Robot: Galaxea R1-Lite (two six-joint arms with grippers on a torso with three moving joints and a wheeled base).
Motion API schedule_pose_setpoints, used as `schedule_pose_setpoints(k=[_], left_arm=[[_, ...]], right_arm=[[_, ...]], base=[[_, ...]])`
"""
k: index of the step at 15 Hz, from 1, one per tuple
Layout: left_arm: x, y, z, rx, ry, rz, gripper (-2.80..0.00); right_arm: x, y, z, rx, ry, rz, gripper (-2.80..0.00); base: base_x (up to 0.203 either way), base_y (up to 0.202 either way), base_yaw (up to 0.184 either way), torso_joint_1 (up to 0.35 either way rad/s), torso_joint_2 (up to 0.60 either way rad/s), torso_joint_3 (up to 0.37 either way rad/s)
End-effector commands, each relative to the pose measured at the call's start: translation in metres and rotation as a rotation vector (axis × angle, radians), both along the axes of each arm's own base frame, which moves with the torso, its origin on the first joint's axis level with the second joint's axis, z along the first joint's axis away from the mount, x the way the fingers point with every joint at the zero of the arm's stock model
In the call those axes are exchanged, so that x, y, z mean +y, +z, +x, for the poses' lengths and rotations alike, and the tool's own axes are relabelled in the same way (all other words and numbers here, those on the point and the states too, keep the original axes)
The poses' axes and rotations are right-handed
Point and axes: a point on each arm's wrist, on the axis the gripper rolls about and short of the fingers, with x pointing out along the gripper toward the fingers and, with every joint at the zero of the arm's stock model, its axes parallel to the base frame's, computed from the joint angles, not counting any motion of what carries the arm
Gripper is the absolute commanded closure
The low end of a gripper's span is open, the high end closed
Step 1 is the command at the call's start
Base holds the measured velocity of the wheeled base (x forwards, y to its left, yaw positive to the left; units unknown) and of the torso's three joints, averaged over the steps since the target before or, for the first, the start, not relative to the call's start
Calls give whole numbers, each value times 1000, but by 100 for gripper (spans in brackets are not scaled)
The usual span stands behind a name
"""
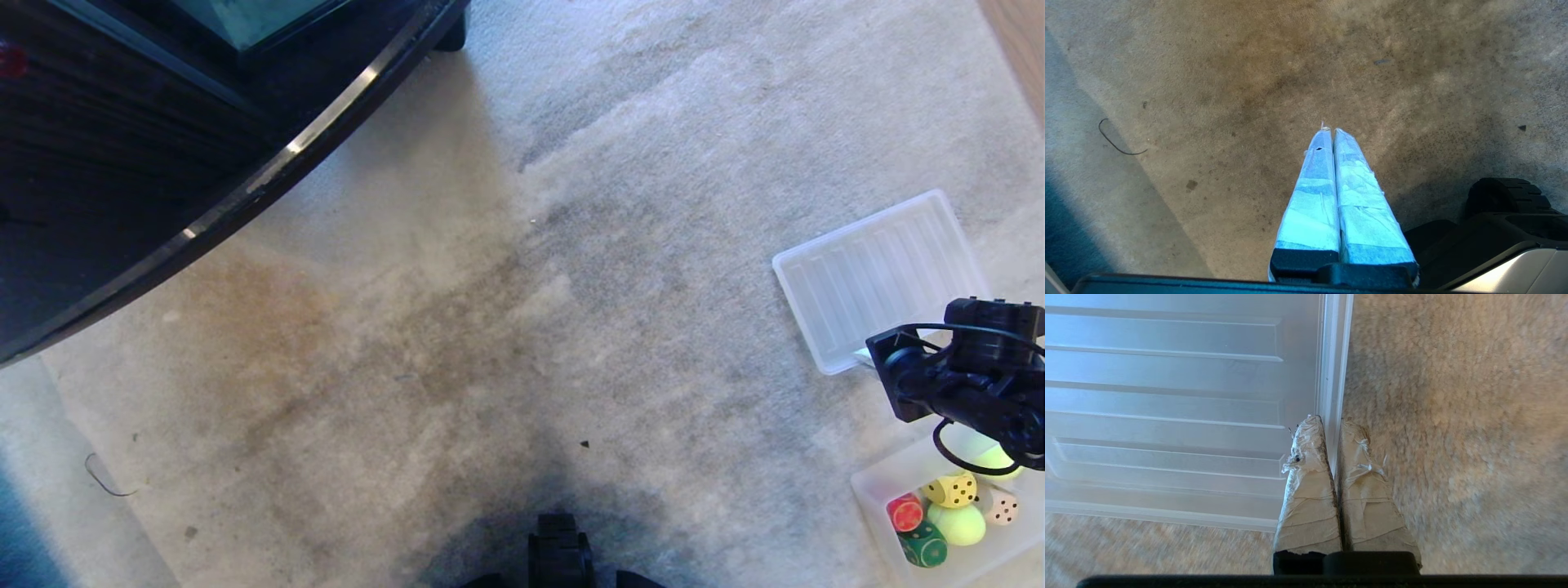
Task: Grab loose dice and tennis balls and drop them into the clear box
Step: Close the lid
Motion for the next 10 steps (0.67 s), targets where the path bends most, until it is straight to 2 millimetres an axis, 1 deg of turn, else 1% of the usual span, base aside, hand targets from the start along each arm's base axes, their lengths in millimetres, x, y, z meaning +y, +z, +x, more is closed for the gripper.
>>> schedule_pose_setpoints(k=[1,3,4,5,6,8,9,10], left_arm=[[0,0,0,0,1,0,0],[0,0,0,0,1,0,0],[0,0,0,0,2,0,0],[0,0,0,0,1,0,0],[0,0,0,0,1,0,0],[0,0,0,0,1,0,0],[0,0,0,0,1,0,0],[0,0,0,0,1,0,0]], right_arm=[[7,42,-30,-93,24,-62,0],[16,76,-65,-149,89,-134,0],[22,93,-87,-173,127,-165,0],[30,107,-113,-187,173,-203,0],[39,117,-138,-197,220,-244,0],[56,128,-189,-231,304,-318,0],[64,129,-218,-252,351,-355,0],[70,126,-246,-264,399,-394,0]], base=[[0,0,0,0,0,0],[0,0,0,0,0,0],[0,0,0,0,0,0],[0,0,0,0,0,0],[0,0,0,0,0,0],[0,0,0,0,0,0],[0,0,0,0,0,0],[0,0,0,0,0,0]])
